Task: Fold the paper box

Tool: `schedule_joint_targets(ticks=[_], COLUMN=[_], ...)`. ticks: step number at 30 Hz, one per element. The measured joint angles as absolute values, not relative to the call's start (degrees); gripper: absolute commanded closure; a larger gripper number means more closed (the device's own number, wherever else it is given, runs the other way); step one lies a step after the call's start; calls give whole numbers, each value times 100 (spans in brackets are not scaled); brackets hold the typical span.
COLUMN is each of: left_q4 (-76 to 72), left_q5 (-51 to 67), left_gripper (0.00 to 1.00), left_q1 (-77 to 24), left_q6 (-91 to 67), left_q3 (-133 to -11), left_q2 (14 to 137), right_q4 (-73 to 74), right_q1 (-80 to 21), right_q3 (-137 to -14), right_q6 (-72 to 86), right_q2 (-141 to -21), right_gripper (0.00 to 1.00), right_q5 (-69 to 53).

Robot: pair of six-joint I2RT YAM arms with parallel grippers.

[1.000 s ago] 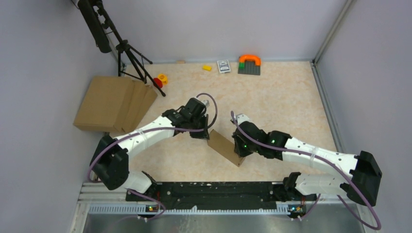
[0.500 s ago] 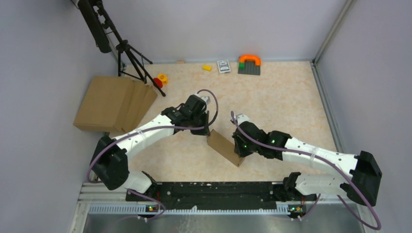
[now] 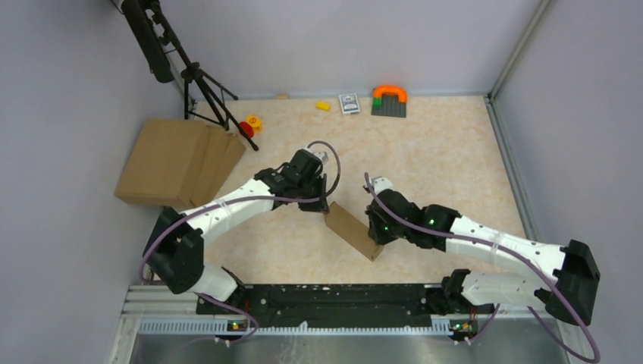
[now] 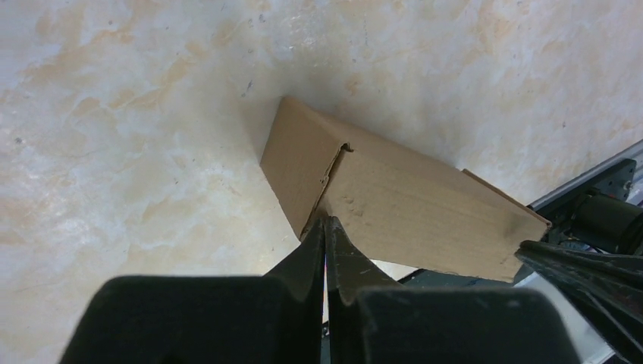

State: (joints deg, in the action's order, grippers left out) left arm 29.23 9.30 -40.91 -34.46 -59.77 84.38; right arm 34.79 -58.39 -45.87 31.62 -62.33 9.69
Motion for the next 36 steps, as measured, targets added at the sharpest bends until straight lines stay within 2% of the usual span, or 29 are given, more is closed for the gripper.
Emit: schedule_joint_targets(ticks=[7,10,16,25,31,36], left_q4=[3592,3730,3452,1890,270,-314], left_q5=[563,565,961,786,784,661], left_gripper=[98,100,100,100,100,100], left_q1=[-4095,-4097,-4471,-5376,-5413,-5435], left_q6=[-3437,-3481,-3885,-5433,-6003,-6145], left_q3=[-5977,-5942,-5100,-3242,-2873,-2906], left_q2=[7839,7395,6875,6814,7575,8112], right_q4=[3774,3754,3566,3081,2829,2759], right_q1=[-5658,-5325,-4908,-4751,-4744,-4744], right_q3=[-4875,-4923,-5054,-5317,-5341,-5339], right_q6=[3033,2912,2674,2554,2556,2554], right_q2=[-6152,-6156,-6606,-7507,-7686,-7738], right_gripper=[100,100,100,100,100,100], right_q5=[1192,1199,1109,847,587,423])
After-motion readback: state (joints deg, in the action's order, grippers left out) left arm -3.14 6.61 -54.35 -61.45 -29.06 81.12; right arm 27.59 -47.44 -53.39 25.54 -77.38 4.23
